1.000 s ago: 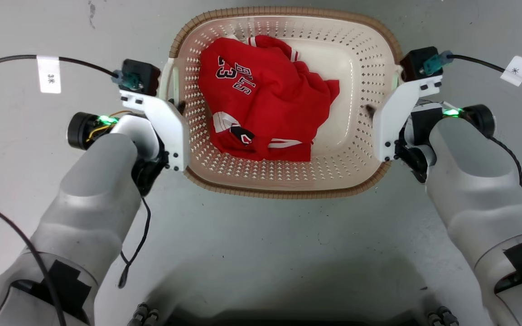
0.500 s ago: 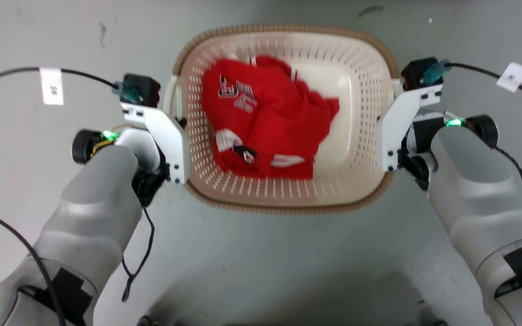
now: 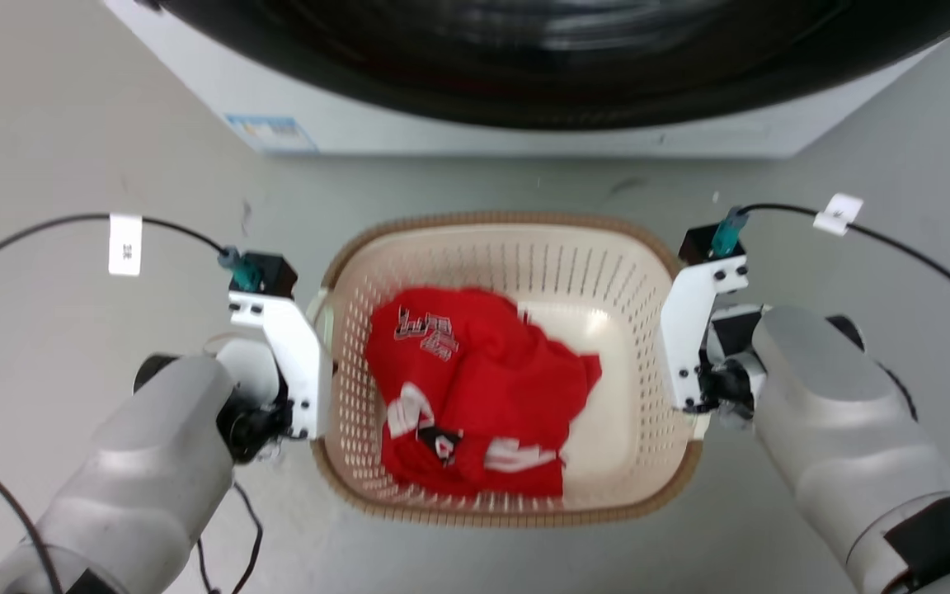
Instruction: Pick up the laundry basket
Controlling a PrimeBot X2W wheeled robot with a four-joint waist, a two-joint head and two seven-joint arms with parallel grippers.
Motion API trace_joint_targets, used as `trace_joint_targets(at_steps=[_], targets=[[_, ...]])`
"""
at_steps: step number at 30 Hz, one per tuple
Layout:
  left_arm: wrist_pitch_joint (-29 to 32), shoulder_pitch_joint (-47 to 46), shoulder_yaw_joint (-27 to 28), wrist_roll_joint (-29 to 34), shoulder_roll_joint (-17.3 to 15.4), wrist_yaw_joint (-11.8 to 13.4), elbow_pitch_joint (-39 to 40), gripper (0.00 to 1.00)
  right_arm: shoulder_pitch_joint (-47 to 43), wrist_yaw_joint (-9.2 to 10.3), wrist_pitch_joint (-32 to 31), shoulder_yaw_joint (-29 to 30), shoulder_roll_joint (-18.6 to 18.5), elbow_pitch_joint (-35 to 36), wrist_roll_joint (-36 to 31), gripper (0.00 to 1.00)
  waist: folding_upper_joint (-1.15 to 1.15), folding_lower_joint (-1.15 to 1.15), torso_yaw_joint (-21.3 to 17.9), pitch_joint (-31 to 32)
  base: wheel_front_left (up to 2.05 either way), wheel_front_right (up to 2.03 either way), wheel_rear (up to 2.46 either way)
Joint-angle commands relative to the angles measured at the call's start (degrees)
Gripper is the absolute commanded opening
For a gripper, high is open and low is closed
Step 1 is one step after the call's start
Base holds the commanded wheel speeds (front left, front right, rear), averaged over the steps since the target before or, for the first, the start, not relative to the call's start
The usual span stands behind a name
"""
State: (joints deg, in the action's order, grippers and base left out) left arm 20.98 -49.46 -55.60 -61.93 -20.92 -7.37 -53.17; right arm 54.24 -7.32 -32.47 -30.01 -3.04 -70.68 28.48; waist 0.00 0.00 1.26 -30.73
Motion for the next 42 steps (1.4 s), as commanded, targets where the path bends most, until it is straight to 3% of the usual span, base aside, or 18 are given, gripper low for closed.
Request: trace_joint_targets(at_steps=[1,9,24,42], targets=[[0.92,0.98,-0.66,-0.55,-0.76,-0.13,0.67,0.0,-1.03,-0.3,-0.81,-0.69,0.27,0.6,0.56,0.0,0.0,0.0,-0.53,5.88,0.0,0.0,0.0],[6.54,3.85,-5.12,-4.6,-4.89,-0.13,4.71,0.0,-4.63,-0.3,-5.74,-4.29,0.15,2.07,4.44,0.0,0.0,0.0,-1.21,16.14,0.0,0.0,0.0],[16.09,8.35,-11.62,-10.92,-8.62,-0.17,9.36,0.0,-10.1,-0.47,-13.97,-10.68,0.23,6.68,13.29,0.0,0.0,0.0,-3.33,29.75,0.0,0.0,0.0],[20.5,11.1,-13.73,-15.51,-9.28,-0.24,9.6,0.0,-11.44,-0.5,-16.83,-16.25,0.28,6.86,17.63,0.0,0.0,0.0,-3.81,34.01,0.0,0.0,0.0]])
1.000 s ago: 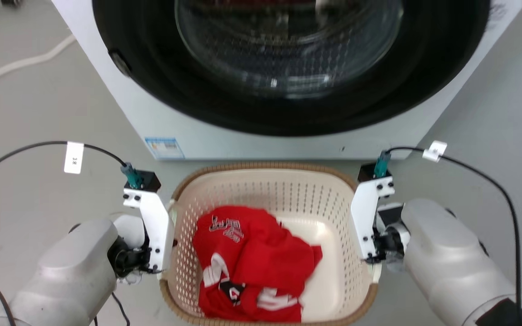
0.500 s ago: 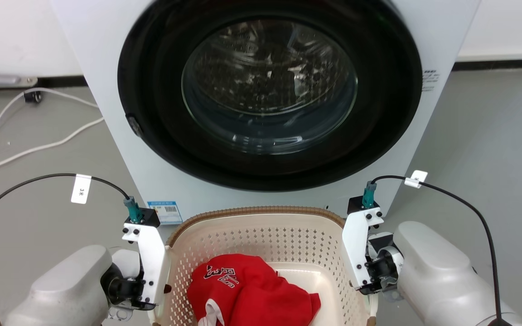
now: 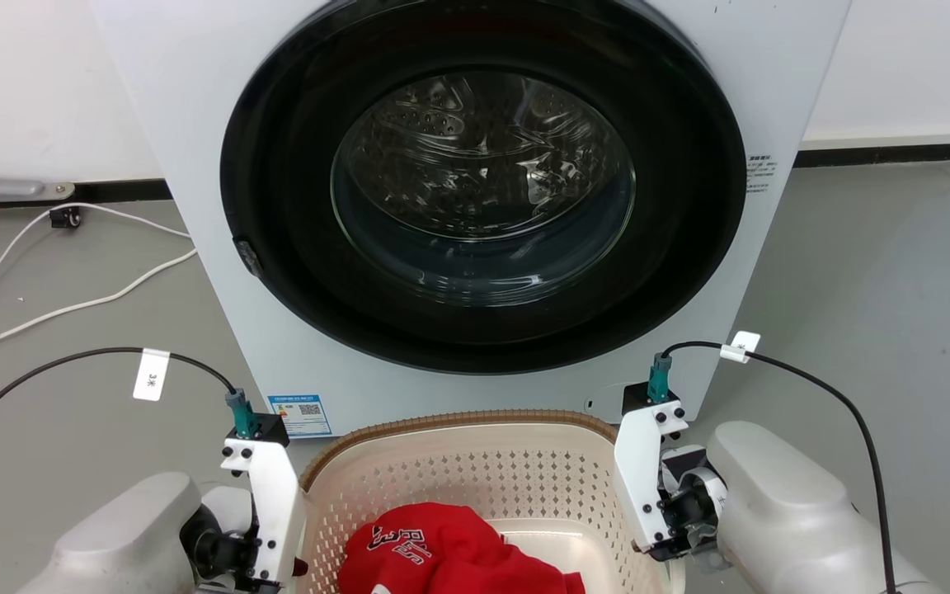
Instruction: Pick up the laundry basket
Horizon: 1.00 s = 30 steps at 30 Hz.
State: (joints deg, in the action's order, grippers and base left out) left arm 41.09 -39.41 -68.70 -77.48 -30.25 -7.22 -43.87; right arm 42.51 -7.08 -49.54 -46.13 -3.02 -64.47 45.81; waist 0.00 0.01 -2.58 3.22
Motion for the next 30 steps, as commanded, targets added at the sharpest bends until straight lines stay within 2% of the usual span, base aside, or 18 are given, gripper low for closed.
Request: trace_joint_targets(at_steps=[1,30], targets=[[0.43,1.04,-0.69,-0.07,0.17,-0.38,0.34,0.0,0.3,-0.74,0.18,-0.29,0.24,0.61,0.58,0.0,0.0,-0.01,0.08,0.13,0.0,0.0,0.0],[1.67,-3.64,-2.15,-0.53,0.25,-0.44,0.47,0.0,2.98,-0.76,1.79,-3.61,0.39,-1.46,6.04,0.0,0.0,-0.01,0.09,-0.24,0.0,0.0,0.0]])
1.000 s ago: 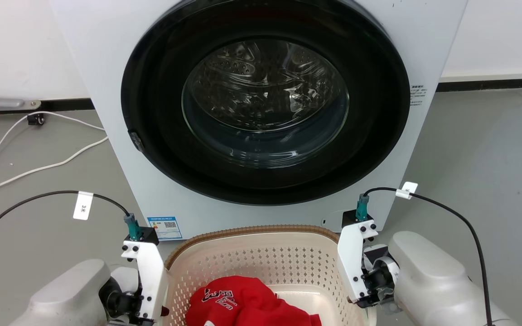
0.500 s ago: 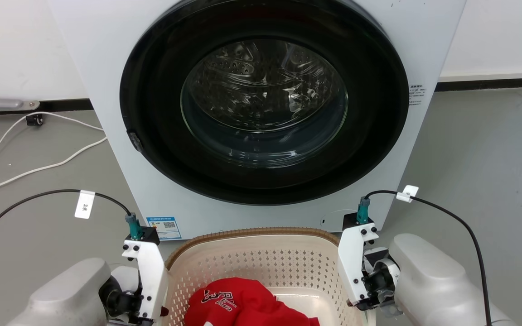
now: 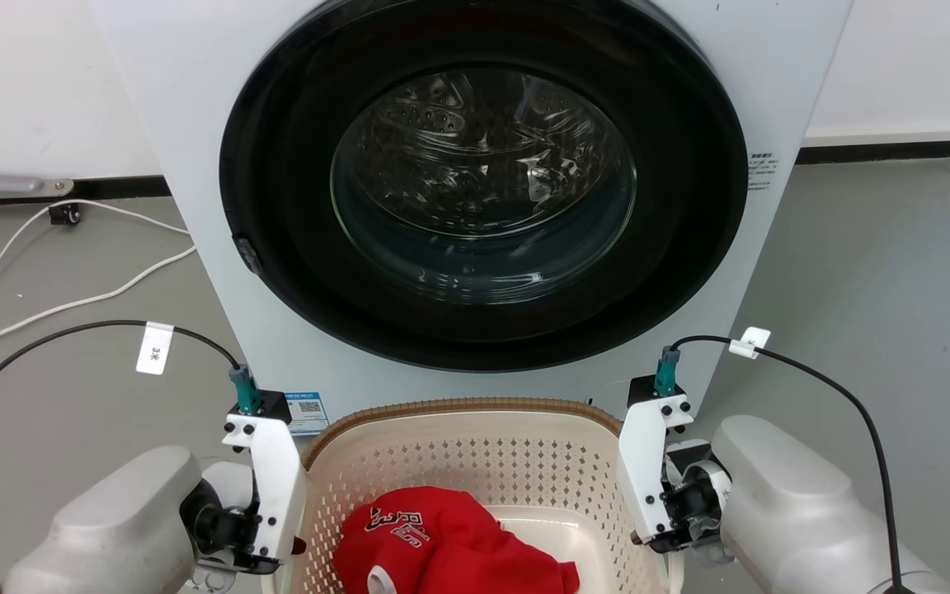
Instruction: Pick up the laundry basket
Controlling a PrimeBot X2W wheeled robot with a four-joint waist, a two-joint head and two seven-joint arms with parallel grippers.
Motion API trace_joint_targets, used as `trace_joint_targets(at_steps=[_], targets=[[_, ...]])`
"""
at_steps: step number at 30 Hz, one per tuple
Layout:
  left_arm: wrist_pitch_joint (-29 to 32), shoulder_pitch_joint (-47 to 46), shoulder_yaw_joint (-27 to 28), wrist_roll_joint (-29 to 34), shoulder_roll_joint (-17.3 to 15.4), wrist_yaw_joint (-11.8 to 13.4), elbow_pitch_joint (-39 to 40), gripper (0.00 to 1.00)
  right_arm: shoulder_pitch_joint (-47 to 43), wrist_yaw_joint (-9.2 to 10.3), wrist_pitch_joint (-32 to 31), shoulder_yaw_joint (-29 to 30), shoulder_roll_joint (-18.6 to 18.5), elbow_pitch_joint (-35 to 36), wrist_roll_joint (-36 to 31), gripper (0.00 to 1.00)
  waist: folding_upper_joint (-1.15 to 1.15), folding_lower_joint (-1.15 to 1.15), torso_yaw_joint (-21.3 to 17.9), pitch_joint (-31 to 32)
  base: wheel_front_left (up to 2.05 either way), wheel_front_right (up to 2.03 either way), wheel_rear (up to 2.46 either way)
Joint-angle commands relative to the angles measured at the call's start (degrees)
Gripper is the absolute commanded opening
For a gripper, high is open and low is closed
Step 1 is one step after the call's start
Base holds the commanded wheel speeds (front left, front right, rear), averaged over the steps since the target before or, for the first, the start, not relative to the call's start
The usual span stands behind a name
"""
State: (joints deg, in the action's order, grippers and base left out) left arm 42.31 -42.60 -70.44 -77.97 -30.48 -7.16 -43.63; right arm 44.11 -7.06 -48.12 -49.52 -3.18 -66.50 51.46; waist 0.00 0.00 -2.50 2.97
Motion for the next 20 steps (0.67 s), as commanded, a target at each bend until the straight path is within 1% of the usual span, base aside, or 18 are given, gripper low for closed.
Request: trace_joint_targets(at_steps=[1,20], targets=[[0.57,-0.59,-0.44,-0.2,0.53,-0.5,0.17,0.0,1.41,-0.78,0.42,-0.35,0.55,0.5,0.61,0.0,0.0,0.0,0.04,0.0,0.0,0.0,0.0],[0.48,-1.46,-1.0,-0.73,0.94,-0.5,-0.23,0.0,2.16,-0.78,0.96,-2.68,0.61,-0.33,3.23,0.0,0.0,0.0,0.19,-0.36,0.0,0.0,0.0]])
